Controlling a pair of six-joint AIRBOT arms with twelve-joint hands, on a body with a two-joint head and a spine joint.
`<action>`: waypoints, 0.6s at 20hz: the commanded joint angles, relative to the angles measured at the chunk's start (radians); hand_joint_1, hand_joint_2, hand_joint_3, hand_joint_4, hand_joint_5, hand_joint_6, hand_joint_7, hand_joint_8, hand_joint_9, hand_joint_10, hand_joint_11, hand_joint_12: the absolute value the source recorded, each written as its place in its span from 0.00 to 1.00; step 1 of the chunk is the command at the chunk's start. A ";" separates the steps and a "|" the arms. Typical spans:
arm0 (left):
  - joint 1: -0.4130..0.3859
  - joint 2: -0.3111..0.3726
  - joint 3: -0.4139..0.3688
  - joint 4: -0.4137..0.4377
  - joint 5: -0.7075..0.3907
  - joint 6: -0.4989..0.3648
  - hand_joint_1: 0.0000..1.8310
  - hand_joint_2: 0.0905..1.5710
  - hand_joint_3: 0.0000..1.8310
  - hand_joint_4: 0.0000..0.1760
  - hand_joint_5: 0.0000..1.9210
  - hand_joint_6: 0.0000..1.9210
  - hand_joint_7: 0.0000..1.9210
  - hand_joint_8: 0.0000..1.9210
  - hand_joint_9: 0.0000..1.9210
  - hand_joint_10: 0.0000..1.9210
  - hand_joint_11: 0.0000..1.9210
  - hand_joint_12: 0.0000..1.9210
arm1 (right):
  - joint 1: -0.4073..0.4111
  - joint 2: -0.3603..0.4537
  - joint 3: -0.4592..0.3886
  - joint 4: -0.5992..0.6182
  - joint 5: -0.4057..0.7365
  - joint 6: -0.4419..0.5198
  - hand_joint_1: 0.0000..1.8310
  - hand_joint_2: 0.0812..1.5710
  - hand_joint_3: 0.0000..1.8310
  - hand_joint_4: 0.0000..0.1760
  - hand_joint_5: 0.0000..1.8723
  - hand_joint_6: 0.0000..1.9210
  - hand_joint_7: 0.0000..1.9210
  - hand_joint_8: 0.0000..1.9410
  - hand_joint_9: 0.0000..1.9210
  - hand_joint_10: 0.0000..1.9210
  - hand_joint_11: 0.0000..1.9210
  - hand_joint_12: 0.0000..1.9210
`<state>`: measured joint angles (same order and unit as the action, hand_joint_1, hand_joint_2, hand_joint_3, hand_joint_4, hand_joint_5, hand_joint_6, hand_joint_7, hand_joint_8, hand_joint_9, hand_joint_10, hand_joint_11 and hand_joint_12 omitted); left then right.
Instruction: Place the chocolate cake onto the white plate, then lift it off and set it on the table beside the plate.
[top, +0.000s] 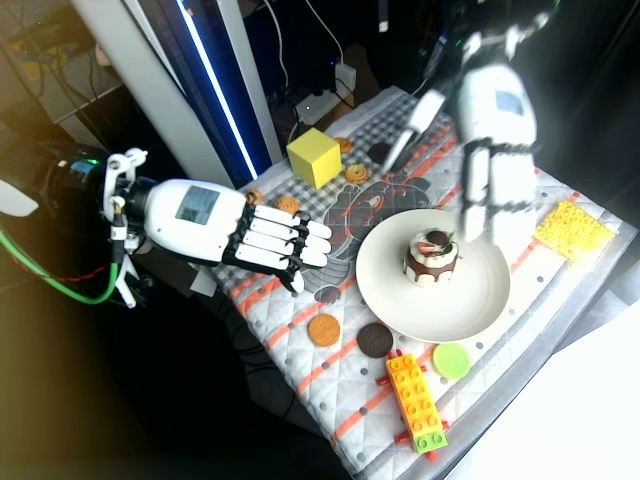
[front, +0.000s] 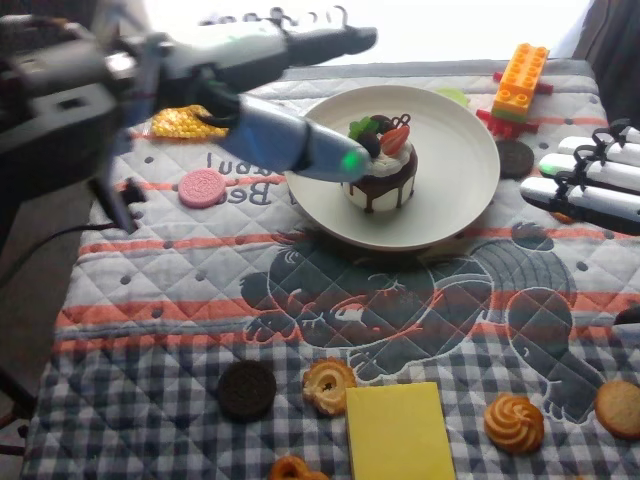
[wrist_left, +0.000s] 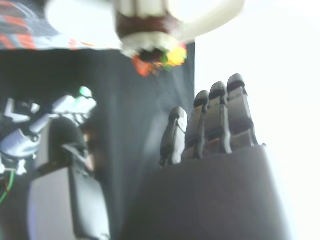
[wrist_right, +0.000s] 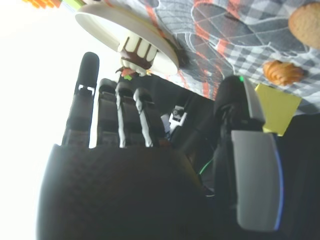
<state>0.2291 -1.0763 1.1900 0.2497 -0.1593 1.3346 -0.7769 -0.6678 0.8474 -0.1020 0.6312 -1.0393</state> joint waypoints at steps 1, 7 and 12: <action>0.006 0.029 -0.020 -0.020 -0.157 -0.005 0.25 0.60 0.01 0.78 0.00 0.00 0.00 0.00 0.00 0.00 0.00 0.00 | 0.019 0.000 0.009 0.013 0.113 0.004 0.35 0.74 0.00 0.00 0.00 0.00 0.00 0.00 0.00 0.00 0.00 0.24; 0.139 0.188 -0.154 -0.033 -0.287 -0.027 0.35 0.66 0.01 0.90 0.00 0.00 0.00 0.00 0.00 0.00 0.00 0.00 | 0.106 -0.084 0.101 0.014 0.103 0.061 0.32 0.74 0.00 0.00 0.00 0.00 0.00 0.00 0.00 0.00 0.00 0.51; 0.287 0.259 -0.222 -0.035 -0.375 -0.088 0.44 0.74 0.00 0.23 0.04 0.01 0.04 0.01 0.02 0.01 0.00 0.27 | 0.271 -0.226 0.218 -0.006 -0.025 0.062 0.41 0.73 0.00 0.11 0.00 0.00 0.00 0.00 0.01 0.00 0.00 0.49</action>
<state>0.5377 -0.8249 0.9653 0.2310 -0.4175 1.2434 -0.5056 -0.9138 1.0721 -0.1204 0.5182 -0.9783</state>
